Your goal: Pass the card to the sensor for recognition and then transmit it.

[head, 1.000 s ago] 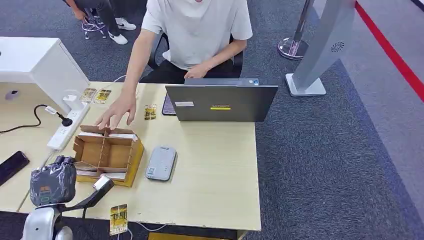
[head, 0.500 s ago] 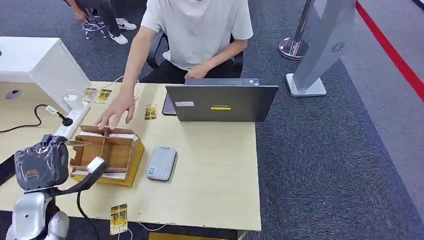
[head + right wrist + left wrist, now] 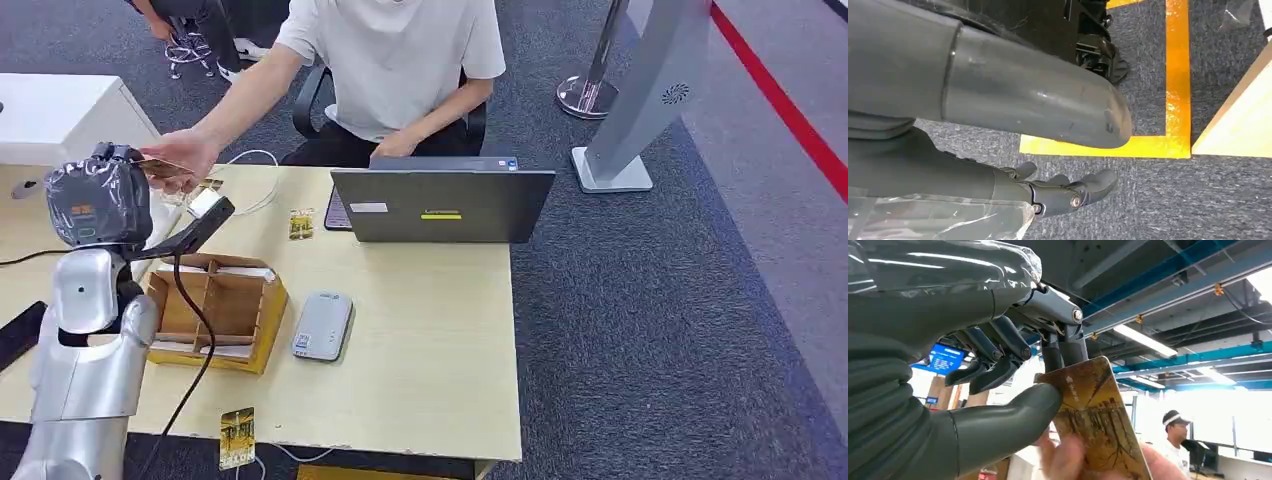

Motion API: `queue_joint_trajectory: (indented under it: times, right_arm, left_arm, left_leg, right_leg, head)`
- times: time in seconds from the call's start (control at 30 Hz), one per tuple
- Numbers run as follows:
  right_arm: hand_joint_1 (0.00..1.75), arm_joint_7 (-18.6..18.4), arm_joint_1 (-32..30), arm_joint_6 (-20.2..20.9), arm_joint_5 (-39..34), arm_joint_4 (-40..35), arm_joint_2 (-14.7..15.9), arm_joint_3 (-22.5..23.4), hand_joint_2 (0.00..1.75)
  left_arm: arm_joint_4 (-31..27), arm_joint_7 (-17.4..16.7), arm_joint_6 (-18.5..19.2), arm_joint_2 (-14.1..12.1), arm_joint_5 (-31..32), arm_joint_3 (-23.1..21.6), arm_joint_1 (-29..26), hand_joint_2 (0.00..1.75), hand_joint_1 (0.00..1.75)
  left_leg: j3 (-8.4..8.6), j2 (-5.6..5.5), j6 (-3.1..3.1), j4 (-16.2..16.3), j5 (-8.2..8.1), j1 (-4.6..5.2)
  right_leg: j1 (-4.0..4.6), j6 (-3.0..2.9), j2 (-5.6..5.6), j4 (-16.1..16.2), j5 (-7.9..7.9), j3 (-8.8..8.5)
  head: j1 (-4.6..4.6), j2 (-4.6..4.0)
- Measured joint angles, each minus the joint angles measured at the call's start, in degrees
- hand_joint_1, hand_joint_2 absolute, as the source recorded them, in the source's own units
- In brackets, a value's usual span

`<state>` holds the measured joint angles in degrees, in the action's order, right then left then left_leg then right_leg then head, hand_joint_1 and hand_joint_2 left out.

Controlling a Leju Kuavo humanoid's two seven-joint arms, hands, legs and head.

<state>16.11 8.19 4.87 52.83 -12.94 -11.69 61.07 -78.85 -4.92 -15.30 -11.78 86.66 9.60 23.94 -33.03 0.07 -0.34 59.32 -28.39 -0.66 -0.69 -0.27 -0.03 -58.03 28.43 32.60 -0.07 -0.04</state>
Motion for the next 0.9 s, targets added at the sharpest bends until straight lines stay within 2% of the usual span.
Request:
queue_joint_trajectory:
  times: [0.13, 0.17, 0.3, 0.4, 0.73, 0.83, 0.9]
  right_arm:
    - [0.00, -0.2, 0.0, 0.1, -0.1, 0.1, 0.0, 0.0, 0.00]
    - [0.00, -0.2, 0.0, 0.1, -0.2, 0.1, 0.0, 0.0, 0.00]
    - [0.00, -0.2, 0.0, 0.4, -0.5, 0.2, 0.0, 0.0, 0.00]
    - [0.00, -0.2, 0.1, 0.5, -0.6, 0.2, 0.0, 0.0, 0.00]
    - [0.00, -0.5, 0.1, 0.4, -0.8, 0.3, 0.0, 0.0, 0.00]
    - [0.00, -0.3, 0.0, 0.1, -1.7, 0.3, 0.0, 0.0, 0.00]
    - [0.00, 0.0, -0.5, -0.3, -2.7, 0.3, 0.0, 0.2, 0.00]
  left_arm:
    - [2.3, 0.2, -0.1, -0.1, 0.0, -0.7, 1.5, 1.75, 1.75]
    - [2.8, 0.2, -0.1, -0.2, 0.0, -0.9, 1.6, 1.75, 0.00]
    - [4.1, 0.2, -0.1, -0.5, 0.0, -1.2, 2.2, 1.75, 0.00]
    - [5.0, 0.1, 1.2, -0.8, 0.0, -1.2, 2.4, 1.75, 0.00]
    - [4.9, 1.3, 0.2, -1.5, -0.2, -1.2, 0.3, 1.75, 0.00]
    - [2.4, 3.1, -0.8, -2.7, -2.4, -0.4, -3.2, 1.75, 0.00]
    - [-1.2, 5.8, -1.9, -3.6, -8.1, 1.8, -8.1, 1.75, 0.00]
  left_leg:
    - [-0.01, 0.11, 0.01, 0.0, -0.04, 0.00]
    - [-0.01, 0.17, 0.01, 0.0, -0.04, 0.00]
    - [-0.02, 0.25, 0.01, 0.0, -0.04, 0.00]
    - [-0.03, 0.23, 0.01, 0.0, -0.04, 0.00]
    - [-0.04, 0.19, 0.01, 0.0, -0.04, 0.00]
    - [-0.04, 0.32, -0.03, -0.1, -0.08, 0.00]
    - [0.03, 0.50, -0.10, -0.1, -0.17, 0.00]
  right_leg:
    - [0.00, 0.00, 0.11, 0.0, 0.01, 0.04]
    - [0.00, 0.00, 0.17, 0.0, 0.00, 0.07]
    - [0.00, 0.00, 0.25, 0.0, 0.00, 0.10]
    - [0.00, 0.00, 0.24, 0.0, 0.01, 0.09]
    - [0.00, 0.00, 0.21, 0.0, 0.01, 0.05]
    - [0.00, -0.01, 0.32, -0.1, 0.01, 0.01]
    - [0.00, -0.02, 0.53, -0.1, 0.07, 0.01]
  head:
    - [0.02, 0.00]
    - [0.00, 0.00]
    - [0.00, 0.00]
    - [-0.02, 0.00]
    - [0.02, 0.00]
    - [0.04, 0.00]
    - [0.00, 0.00]
